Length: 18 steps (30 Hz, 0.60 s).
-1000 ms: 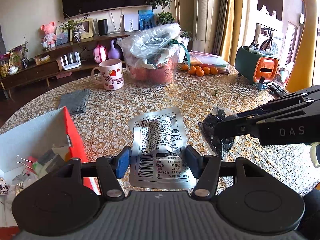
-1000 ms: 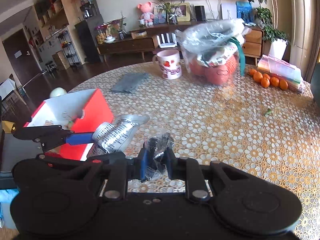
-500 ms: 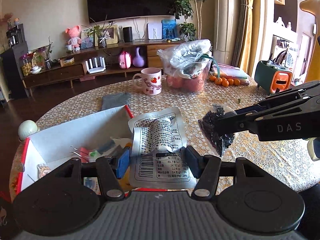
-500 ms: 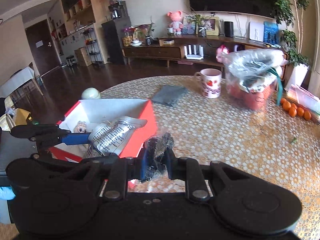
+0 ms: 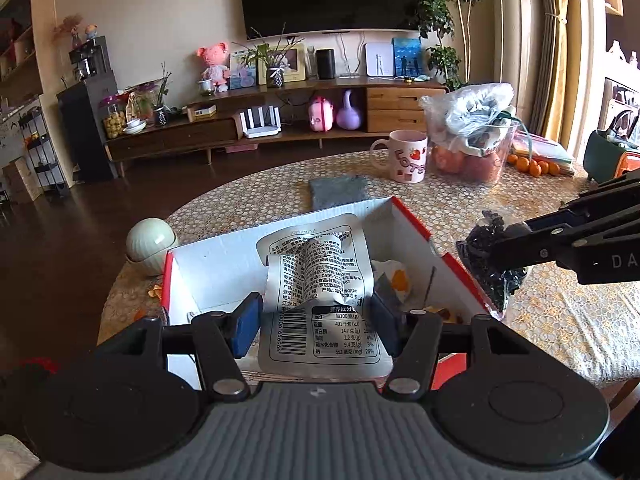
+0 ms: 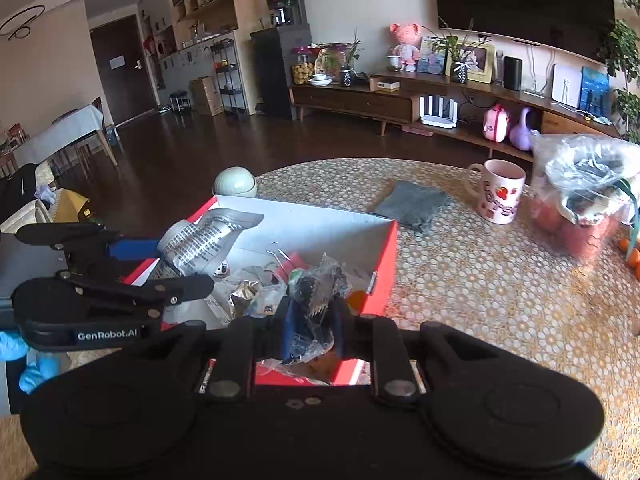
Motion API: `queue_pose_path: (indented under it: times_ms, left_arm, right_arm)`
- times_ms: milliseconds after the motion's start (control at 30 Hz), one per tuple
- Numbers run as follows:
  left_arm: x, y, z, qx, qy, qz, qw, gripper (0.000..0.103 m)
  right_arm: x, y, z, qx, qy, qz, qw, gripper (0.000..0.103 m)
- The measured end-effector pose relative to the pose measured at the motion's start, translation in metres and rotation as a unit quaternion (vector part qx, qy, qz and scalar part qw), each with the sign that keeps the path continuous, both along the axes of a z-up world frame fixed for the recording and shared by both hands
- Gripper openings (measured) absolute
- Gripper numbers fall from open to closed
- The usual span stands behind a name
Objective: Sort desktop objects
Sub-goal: 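Lift and carry the silver packet and black item in both grippers to the box, then lower the silver packet and black item into the box and open both grippers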
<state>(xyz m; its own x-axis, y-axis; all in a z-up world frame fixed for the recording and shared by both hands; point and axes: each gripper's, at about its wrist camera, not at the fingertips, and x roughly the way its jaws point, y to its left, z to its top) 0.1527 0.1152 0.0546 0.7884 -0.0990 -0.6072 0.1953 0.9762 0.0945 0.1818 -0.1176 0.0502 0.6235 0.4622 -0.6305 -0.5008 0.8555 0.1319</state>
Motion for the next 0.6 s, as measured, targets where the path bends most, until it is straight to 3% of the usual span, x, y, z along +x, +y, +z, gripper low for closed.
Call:
queue_pose_path:
  times_ms: [300,600]
  left_arm:
    - [0.035,0.03,-0.028,0.005,0.038,0.03,0.9988,0.058]
    - [0.06,0.035,-0.054,0.028,0.066,0.034,0.9969,0.058]
  right_arm:
    - [0.018,0.03,-0.018,-0.024,0.008,-0.003,1.0,0.019]
    - [0.043,0.05,-0.035,-0.05,0.006,-0.013,0.999,0.019]
